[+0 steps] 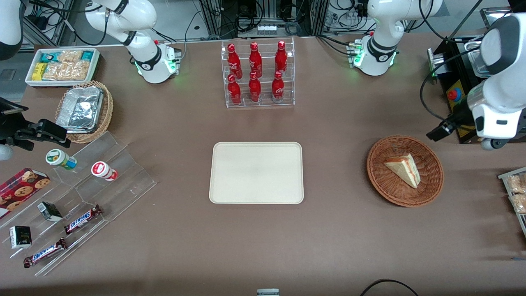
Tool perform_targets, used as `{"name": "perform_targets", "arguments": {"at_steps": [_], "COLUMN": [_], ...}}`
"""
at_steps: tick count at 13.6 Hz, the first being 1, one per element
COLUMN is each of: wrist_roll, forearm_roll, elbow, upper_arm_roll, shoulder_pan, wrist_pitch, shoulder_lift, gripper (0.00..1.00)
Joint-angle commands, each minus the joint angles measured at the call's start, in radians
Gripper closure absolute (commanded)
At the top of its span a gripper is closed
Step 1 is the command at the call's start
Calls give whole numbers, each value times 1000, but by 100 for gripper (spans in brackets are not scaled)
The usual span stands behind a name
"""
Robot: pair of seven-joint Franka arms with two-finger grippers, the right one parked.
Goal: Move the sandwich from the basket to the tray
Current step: 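Move the open left gripper down over the sandwich in the wicker basket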
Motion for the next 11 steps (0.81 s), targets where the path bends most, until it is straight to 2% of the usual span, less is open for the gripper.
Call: {"name": "perform_targets", "arguments": {"at_steps": [1, 7, 11], "wrist_roll": [-109, -224, -253], "forearm_roll": [-15, 2, 14], "elbow": [-80, -261, -282], "upper_arm_roll": [-9, -9, -9], "shoulder_pan": [9, 1, 4], "wrist_pitch": [105, 355, 432], "shoulder_lift": [11, 82, 146], "gripper": [0, 0, 0]}}
